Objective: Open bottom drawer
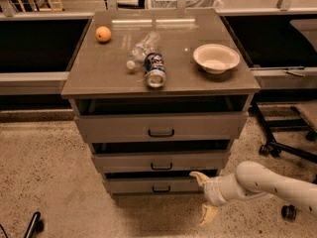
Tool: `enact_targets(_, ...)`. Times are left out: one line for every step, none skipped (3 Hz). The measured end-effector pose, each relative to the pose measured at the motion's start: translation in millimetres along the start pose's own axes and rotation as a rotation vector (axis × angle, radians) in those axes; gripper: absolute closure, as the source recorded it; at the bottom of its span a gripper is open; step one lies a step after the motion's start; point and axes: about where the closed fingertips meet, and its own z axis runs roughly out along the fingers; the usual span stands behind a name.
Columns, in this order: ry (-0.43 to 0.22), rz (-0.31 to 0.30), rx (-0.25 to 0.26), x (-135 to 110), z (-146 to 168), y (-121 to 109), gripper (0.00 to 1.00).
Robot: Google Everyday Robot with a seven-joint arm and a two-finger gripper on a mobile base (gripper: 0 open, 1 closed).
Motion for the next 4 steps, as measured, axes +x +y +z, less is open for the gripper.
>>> enact_targets(0.0, 0.0, 0.0, 0.0, 0.0, 0.0, 0.0)
enact_targets(0.012, 0.013, -0.014, 6.6, 6.4, -1.6, 0.0)
enact_targets(0.024, -0.001, 0.015, 57.7, 29.7, -10.4, 0.0)
enact_targets(-0.016, -0.002, 0.063, 114.8, 60.7, -15.9, 0.0)
